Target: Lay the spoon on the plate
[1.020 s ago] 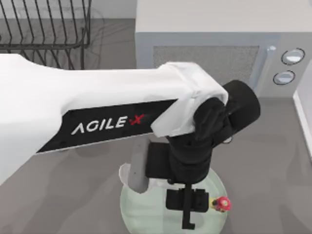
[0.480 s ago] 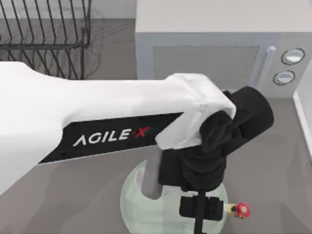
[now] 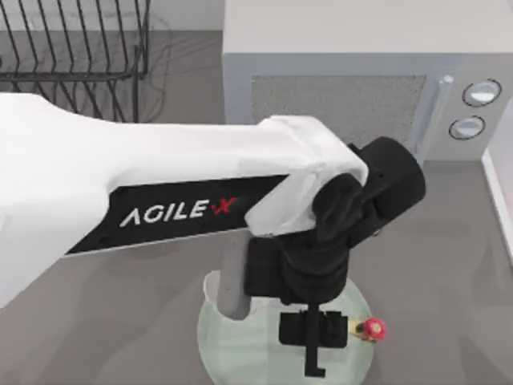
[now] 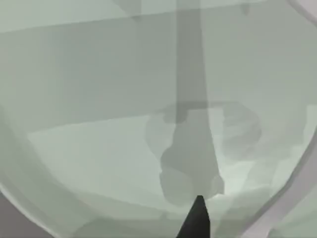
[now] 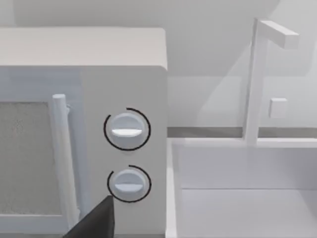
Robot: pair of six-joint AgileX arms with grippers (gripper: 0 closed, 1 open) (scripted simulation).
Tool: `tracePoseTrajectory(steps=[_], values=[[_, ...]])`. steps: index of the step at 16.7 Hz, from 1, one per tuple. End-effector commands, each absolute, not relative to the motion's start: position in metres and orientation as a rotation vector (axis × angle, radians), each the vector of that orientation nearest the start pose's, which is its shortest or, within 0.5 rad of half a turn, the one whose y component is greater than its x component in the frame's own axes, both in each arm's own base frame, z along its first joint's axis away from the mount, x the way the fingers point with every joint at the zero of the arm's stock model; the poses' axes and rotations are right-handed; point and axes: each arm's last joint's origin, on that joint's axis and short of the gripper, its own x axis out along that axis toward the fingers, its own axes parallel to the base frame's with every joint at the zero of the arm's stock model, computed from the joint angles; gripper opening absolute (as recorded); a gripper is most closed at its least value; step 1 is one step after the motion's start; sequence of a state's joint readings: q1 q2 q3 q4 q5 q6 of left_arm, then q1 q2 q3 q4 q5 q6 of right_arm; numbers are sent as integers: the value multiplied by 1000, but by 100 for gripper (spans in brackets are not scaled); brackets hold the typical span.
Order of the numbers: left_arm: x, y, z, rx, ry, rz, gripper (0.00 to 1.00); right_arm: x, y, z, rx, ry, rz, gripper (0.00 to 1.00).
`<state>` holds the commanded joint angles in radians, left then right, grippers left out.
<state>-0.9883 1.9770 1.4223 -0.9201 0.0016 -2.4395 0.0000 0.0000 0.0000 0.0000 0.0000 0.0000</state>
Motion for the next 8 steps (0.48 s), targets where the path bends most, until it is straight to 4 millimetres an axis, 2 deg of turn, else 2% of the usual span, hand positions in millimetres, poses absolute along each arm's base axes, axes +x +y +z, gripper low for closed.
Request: tracePoseTrajectory(steps=[6,8], values=[[218,-302,134,-1144,1216,1161,0,106,-1,160,0,0,0,100],[218,-302,134,-1144,1216,1161,0,106,-1,160,0,0,0,100]])
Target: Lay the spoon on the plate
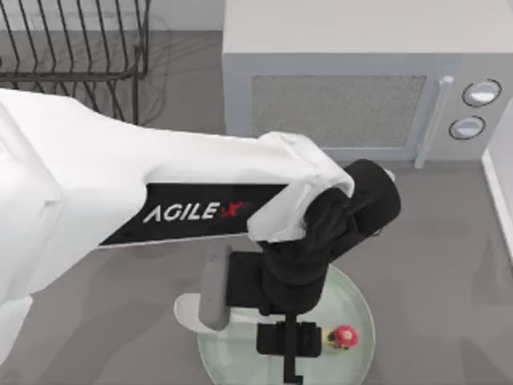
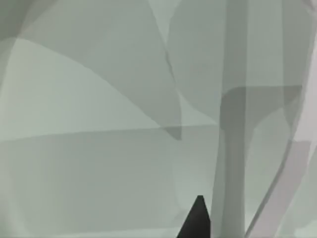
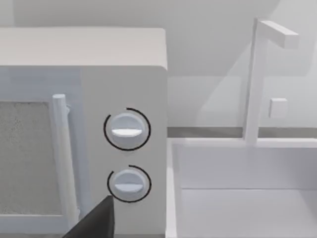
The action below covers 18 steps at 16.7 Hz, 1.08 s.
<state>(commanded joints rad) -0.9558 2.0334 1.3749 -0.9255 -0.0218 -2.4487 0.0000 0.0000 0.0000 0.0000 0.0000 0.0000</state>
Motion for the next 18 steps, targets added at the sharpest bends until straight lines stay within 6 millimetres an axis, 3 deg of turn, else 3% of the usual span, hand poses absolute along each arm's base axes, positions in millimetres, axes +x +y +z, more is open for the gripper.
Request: tracePoseTrajectory(steps=[2,15,18], values=[[218,-302,134,-1144,1216,1161,0,106,-1,160,0,0,0,100],[218,-302,134,-1144,1216,1161,98,106,-1,160,0,0,0,100],[218,-302,134,-1144,1216,1161,100,106,-1,160,0,0,0,100]])
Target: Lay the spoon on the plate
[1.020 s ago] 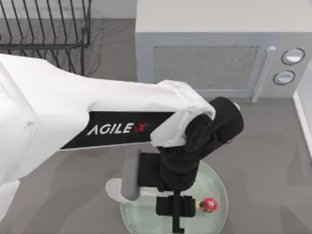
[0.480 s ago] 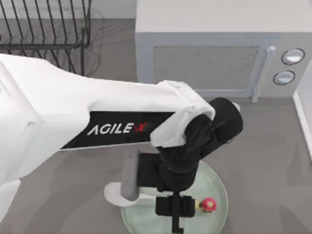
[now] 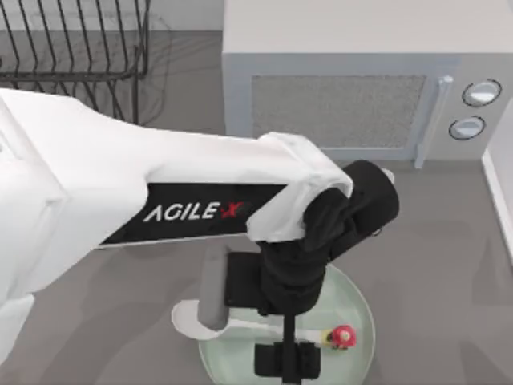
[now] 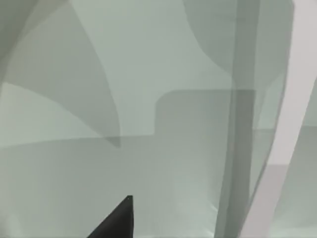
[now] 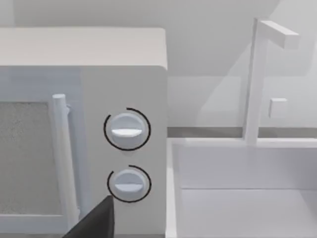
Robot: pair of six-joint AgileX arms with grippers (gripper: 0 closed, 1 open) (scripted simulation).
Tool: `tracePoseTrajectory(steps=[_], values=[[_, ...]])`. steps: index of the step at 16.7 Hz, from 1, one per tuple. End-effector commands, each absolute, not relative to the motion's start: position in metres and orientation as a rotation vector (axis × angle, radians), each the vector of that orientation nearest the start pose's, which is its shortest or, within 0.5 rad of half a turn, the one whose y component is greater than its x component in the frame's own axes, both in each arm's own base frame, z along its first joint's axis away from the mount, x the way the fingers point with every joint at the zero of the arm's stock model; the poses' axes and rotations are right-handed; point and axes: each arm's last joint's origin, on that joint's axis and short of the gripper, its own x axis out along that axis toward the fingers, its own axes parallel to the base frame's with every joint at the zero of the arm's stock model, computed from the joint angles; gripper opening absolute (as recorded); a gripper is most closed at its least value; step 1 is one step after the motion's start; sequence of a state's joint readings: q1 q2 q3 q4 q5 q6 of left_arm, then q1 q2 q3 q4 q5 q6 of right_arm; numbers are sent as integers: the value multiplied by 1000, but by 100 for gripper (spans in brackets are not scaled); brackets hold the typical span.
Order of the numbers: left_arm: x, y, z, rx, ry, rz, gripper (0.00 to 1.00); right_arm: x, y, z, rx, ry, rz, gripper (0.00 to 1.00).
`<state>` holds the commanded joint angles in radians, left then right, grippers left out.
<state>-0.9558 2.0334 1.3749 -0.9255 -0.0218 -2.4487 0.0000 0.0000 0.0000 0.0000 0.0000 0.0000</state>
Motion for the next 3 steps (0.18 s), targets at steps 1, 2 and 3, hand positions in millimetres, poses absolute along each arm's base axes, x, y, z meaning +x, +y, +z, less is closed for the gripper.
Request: tracePoseTrajectory(steps=[1,2,3], values=[[218,-302,134,-1144,1216,1161,100,106,-1,160,0,0,0,100],[218,-302,134,-1144,1216,1161,100,106,-1,160,0,0,0,100],[218,-302,134,-1144,1216,1161,100,106,-1,160,0,0,0,100]])
